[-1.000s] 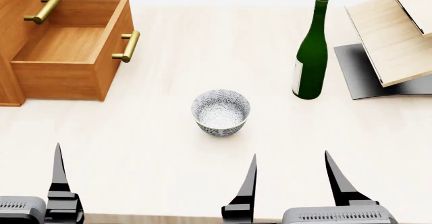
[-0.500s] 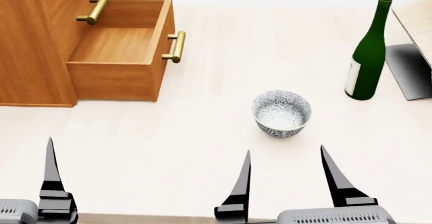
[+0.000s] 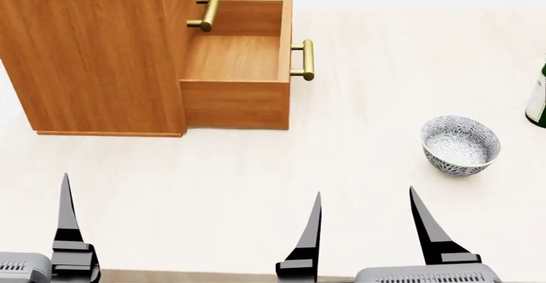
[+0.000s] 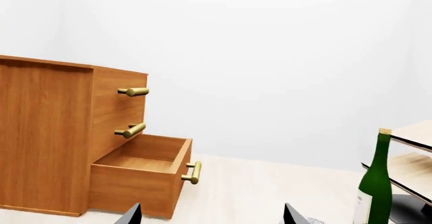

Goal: Close the bottom drawer of the cabinet.

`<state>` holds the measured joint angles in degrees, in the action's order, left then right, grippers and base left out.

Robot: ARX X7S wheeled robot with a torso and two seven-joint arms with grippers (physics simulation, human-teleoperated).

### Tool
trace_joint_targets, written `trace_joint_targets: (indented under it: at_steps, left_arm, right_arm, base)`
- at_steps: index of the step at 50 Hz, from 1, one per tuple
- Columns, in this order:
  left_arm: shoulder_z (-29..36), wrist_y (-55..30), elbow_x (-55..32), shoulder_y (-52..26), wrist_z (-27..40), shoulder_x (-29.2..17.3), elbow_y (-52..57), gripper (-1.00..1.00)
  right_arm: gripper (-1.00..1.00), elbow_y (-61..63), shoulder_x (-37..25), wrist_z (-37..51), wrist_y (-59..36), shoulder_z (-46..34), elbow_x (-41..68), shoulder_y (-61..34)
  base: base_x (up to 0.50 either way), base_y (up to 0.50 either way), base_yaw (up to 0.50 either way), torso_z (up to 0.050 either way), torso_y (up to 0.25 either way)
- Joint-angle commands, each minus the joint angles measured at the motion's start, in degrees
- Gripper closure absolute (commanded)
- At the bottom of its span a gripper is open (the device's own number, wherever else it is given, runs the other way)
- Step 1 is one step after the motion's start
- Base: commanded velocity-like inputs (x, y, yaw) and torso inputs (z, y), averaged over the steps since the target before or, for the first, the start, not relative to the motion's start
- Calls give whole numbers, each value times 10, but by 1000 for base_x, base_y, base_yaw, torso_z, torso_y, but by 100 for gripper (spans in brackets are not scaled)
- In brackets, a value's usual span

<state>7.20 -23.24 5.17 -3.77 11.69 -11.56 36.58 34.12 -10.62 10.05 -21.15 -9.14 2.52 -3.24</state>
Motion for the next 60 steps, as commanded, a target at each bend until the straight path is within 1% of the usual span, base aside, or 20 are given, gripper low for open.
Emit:
trace_joint_targets:
  at_steps: [1, 13, 15, 16, 20, 25, 32, 35, 60]
  left_arm:
    - [5, -2, 0, -1, 4, -4, 0, -100]
    - [13, -3, 2, -4, 9, -9, -8, -100]
    - [13, -2, 1, -4, 10, -10, -10, -100]
    - [13, -1, 1, -3, 10, -10, -10, -100]
    - [14, 4, 0, -2, 12, -12, -16, -100]
    - [16, 0, 0, -2, 14, -12, -12, -100]
    - [20, 3, -1, -3, 16, -13, -16, -100]
    - [21, 0, -1, -2, 17, -13, -13, -100]
    - [22, 6, -9, 2, 26, -20, -17, -100]
  right_arm:
    - [-100, 0, -4, 5, 3, 0, 7, 2]
    - [-100, -5, -2, 21, 0, 10, 23, 0]
    - [-100, -7, -1, 17, 1, 16, 37, 1]
    - [-100, -7, 0, 23, -21, 15, 35, -4]
    - [-100, -13, 2, 22, -7, 19, 44, -1]
    - [-100, -4, 7, 18, -13, 34, 75, -1]
    - [-100, -1, 1, 10, -6, 31, 85, 0]
    - [-100, -1, 0, 17, -18, 28, 81, -3]
    - [-100, -3, -15, 36, -11, 17, 89, -6]
  base:
    - [0, 500, 0, 0, 0]
    - [0, 491, 0, 0, 0]
    - [0, 10, 0, 0, 0]
    - [0, 0, 0, 0, 0]
    - [0, 0, 0, 0, 0]
    - [0, 0, 0, 0, 0]
    - [36, 0, 0, 0, 0]
    - [500, 38, 0, 0, 0]
    - [500, 48, 0, 0, 0]
